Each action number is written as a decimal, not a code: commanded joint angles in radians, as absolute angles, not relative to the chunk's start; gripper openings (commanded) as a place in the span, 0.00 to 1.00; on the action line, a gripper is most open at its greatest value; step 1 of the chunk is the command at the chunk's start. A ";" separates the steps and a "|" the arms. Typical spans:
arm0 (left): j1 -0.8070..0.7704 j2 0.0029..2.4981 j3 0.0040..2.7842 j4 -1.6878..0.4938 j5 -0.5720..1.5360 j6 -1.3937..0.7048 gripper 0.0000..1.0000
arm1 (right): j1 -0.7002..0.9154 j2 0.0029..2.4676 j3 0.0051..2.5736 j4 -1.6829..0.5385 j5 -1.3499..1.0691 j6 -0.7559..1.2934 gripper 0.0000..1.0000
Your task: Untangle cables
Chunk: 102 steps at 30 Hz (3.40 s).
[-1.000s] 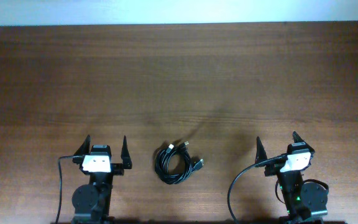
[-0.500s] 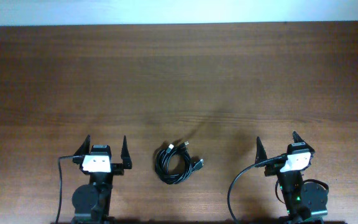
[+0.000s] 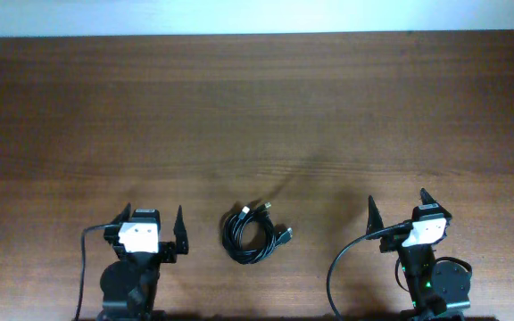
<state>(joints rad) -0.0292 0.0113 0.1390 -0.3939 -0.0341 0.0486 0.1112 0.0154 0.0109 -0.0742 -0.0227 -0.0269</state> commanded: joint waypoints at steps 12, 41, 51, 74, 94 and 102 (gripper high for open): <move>-0.023 0.728 0.829 -0.764 0.223 0.077 0.99 | 0.118 0.004 0.006 -0.080 -0.014 -0.026 0.99; -0.455 1.234 0.770 -0.978 0.092 -0.760 0.97 | 0.117 0.004 0.006 -0.080 -0.014 -0.026 0.99; -0.731 1.519 0.766 -0.814 -0.046 -1.180 0.96 | 0.117 0.004 0.006 -0.080 -0.014 -0.026 0.99; -0.864 1.596 0.766 -0.741 -0.058 -1.626 0.58 | 0.117 0.004 0.006 -0.080 -0.014 -0.026 0.99; -0.848 1.291 0.871 -0.462 -0.611 -0.143 0.00 | 0.117 0.004 0.006 -0.080 -0.014 -0.027 0.99; -0.848 1.126 0.871 -0.308 -0.110 0.179 0.00 | 0.117 0.004 0.006 -0.080 -0.014 -0.026 0.99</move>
